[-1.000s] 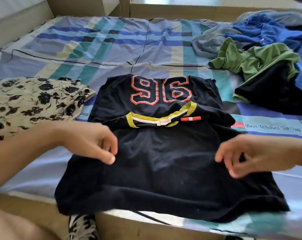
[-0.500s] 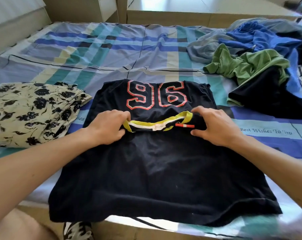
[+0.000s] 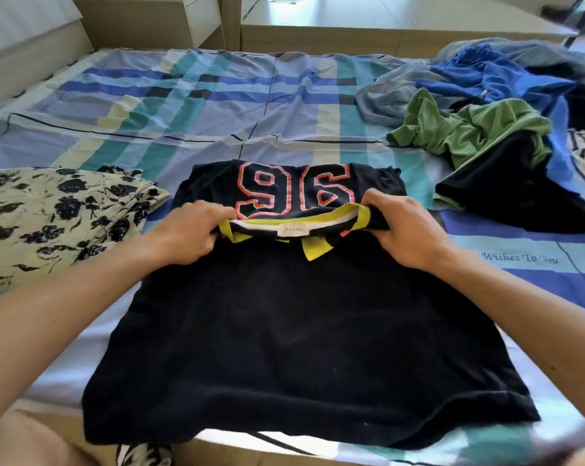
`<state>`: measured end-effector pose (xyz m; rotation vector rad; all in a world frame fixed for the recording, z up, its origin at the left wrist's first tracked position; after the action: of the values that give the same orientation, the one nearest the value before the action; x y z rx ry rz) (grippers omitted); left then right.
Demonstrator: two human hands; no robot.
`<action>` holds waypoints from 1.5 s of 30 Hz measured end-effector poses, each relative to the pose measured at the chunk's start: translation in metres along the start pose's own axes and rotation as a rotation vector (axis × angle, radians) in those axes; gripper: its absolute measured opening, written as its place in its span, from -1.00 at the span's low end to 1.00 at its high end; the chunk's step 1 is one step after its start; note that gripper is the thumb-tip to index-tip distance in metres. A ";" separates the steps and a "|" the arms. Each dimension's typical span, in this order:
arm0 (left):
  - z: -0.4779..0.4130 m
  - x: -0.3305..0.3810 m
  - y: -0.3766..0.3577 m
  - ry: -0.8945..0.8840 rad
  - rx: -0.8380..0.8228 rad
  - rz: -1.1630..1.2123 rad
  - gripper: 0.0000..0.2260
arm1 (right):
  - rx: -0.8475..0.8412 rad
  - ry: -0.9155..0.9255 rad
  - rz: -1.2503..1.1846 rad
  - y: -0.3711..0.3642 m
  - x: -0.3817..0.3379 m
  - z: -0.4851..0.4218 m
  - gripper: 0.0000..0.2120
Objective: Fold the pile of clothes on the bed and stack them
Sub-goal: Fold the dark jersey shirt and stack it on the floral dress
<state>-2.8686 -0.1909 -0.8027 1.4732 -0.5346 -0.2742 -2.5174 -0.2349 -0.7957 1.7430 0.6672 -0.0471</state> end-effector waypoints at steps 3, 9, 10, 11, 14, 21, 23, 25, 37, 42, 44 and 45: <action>0.003 0.004 0.036 -0.034 -0.059 0.154 -0.69 | -0.049 0.036 -0.104 0.024 -0.009 0.003 -0.73; 0.051 0.043 0.097 -0.218 -0.228 0.289 -0.75 | -0.309 0.068 -0.201 0.084 -0.039 0.031 -0.83; 0.059 0.049 0.100 -0.250 -0.249 0.295 -0.77 | -0.368 0.068 -0.239 0.091 -0.048 0.038 -0.85; 0.067 0.054 0.102 -0.290 -0.276 0.298 -0.78 | -0.435 0.078 -0.267 0.097 -0.057 0.046 -0.87; 0.087 0.067 0.087 -0.371 -0.451 0.176 -0.76 | -0.664 0.131 -0.130 0.090 -0.066 0.066 -0.83; 0.103 0.086 0.029 -0.180 -1.056 -0.152 -0.51 | -1.407 0.016 0.327 0.042 -0.080 0.098 -0.53; 0.099 0.085 0.028 -0.119 -1.001 -0.078 -0.49 | -1.415 -0.040 0.289 0.044 -0.079 0.092 -0.49; 0.085 0.081 0.028 -0.107 -0.763 -0.034 -0.57 | -1.299 -0.097 0.212 0.048 -0.076 0.081 -0.52; -0.015 -0.041 -0.025 0.526 -0.043 -0.025 -0.37 | -0.197 -0.564 -0.001 0.020 0.036 0.008 -0.49; -0.033 -0.054 -0.024 0.527 0.012 -0.008 -0.46 | -0.111 -0.651 -0.128 0.003 0.056 -0.004 -0.33; -0.036 -0.058 -0.022 0.526 -0.004 0.029 -0.60 | -0.084 -0.725 -0.235 -0.002 0.064 -0.009 -0.26; -0.038 -0.061 -0.020 0.532 -0.010 0.067 -0.64 | -0.081 -0.765 -0.316 -0.004 0.067 -0.011 -0.27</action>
<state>-2.8988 -0.1303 -0.8337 1.4416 -0.1501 0.1684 -2.4672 -0.1974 -0.8210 1.3738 0.3541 -0.8478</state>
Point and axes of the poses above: each hand's wrist, its own z-axis away from the middle knuckle, its own y-axis out of the back of the hand, x = y × z, the point moved 1 cm from there along -z, towards the middle knuckle, and after that the axes turned 1 degree about z, right-handed, at the moved point
